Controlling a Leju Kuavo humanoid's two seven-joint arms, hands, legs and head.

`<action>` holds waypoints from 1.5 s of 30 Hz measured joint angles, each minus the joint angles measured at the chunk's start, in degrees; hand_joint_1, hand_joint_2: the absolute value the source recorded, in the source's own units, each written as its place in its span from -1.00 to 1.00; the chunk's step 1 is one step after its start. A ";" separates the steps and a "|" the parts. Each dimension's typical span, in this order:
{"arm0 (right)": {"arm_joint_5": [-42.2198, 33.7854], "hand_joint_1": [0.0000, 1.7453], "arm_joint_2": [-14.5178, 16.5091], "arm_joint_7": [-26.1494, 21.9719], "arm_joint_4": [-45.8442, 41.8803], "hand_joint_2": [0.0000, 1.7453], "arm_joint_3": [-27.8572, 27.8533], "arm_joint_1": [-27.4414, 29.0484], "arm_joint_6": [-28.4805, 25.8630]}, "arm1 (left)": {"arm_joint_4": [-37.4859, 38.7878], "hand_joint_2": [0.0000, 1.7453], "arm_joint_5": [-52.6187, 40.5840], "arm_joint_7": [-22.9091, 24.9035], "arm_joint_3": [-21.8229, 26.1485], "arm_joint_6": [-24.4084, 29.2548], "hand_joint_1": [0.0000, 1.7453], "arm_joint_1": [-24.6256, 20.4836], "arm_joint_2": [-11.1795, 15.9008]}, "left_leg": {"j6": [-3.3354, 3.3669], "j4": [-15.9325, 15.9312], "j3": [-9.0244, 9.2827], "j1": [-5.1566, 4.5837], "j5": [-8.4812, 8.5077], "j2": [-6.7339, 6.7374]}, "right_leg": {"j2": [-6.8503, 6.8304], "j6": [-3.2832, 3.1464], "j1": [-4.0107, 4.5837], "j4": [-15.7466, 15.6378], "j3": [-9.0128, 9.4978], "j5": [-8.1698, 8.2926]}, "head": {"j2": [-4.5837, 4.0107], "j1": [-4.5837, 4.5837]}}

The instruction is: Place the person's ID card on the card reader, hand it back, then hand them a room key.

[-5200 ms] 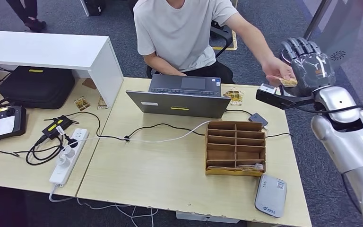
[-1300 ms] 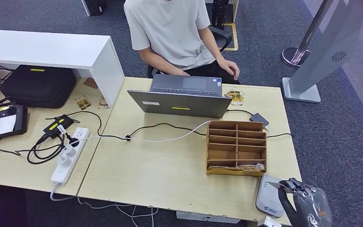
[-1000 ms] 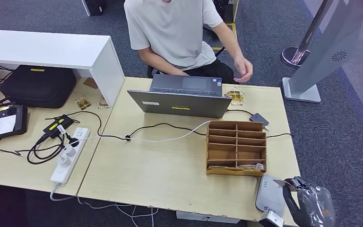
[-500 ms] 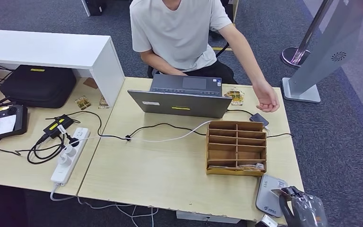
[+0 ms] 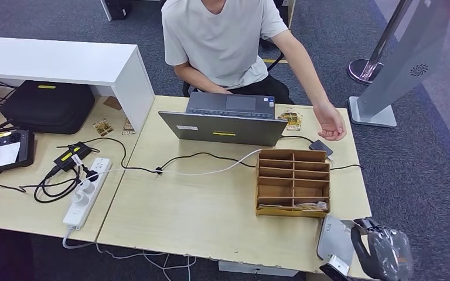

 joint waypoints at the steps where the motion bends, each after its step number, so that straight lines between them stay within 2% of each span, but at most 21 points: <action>1: -0.08 1.00 -0.23 -0.50 -1.57 1.00 -0.38 -0.78 0.38 | 0.00 1.00 -0.11 0.00 -0.16 -0.02 -1.00 -0.03 0.09 | -0.01 0.00 0.01 0.00 0.01 0.02 | 0.03 0.00 0.00 0.00 0.00 0.01 | 0.00 0.01; 6: 0.38 1.00 -0.83 -2.51 -5.85 1.00 -0.99 -7.83 3.33 | 0.00 1.00 -0.75 0.00 -0.87 -0.12 -1.00 -0.46 0.51 | -0.04 0.00 0.02 0.01 0.08 0.13 | 0.13 -0.01 0.01 0.03 -0.02 0.05 | 0.00 0.01; 11: 2.74 1.00 -0.64 -2.17 -3.65 1.00 1.29 -18.98 7.43 | 0.00 1.00 -1.58 0.00 -1.82 -0.38 -1.00 -1.29 0.87 | -0.07 0.00 0.00 0.02 0.21 0.14 | 0.16 -0.02 0.01 0.06 -0.05 0.13 | 0.00 0.01; 17: 3.04 1.00 2.20 0.68 8.34 1.00 7.65 -33.86 14.79 | 0.00 1.00 -2.02 0.74 -2.73 -2.09 -1.00 -2.32 1.19 | -0.13 0.00 -0.09 0.03 0.38 0.12 | 0.15 -0.10 0.01 0.15 -0.17 0.28 | 0.00 0.02; 22: 3.89 1.00 6.25 4.29 20.90 1.00 13.76 -46.02 17.15 | 0.00 1.00 -2.50 1.68 -3.57 -2.98 -1.00 -3.05 1.63 | -0.17 0.01 -0.18 0.03 0.49 0.09 | 0.14 -0.13 0.01 0.24 -0.33 0.35 | 0.00 0.01; 28: 3.79 1.00 10.35 6.43 31.19 1.00 17.83 -54.29 17.71 | 0.00 1.00 -1.85 2.16 -3.83 -4.88 -1.00 -3.16 1.78 | -0.17 0.01 -0.24 0.04 0.51 0.02 | 0.10 -0.13 0.02 0.28 -0.40 0.35 | 0.00 0.01; 32: 3.19 -1.00 12.05 6.46 35.11 1.00 19.02 -56.69 17.57 | 0.00 1.00 -1.85 2.16 -3.88 -5.97 -1.00 -3.21 1.79 | -0.17 0.01 -0.28 0.04 0.51 0.01 | 0.10 -0.13 0.02 0.28 -0.43 0.35 | 0.00 0.02; 38: 2.69 -1.00 12.96 5.76 37.82 1.00 20.08 -57.72 17.15 | 0.00 1.00 -1.85 2.05 -3.98 -6.71 -1.00 -3.19 1.84 | -0.17 0.02 -0.30 0.04 0.51 0.01 | 0.09 -0.13 0.01 0.28 -0.45 0.35 | 0.00 0.02; 45: -0.03 -1.00 12.62 4.20 37.01 1.00 20.57 -56.66 15.04 | 0.00 1.00 -0.81 2.05 -3.98 -4.80 -1.00 -3.09 1.78 | -0.17 0.03 -0.30 0.04 0.51 0.02 | 0.10 -0.13 0.01 0.28 -0.49 0.35 | 0.00 0.02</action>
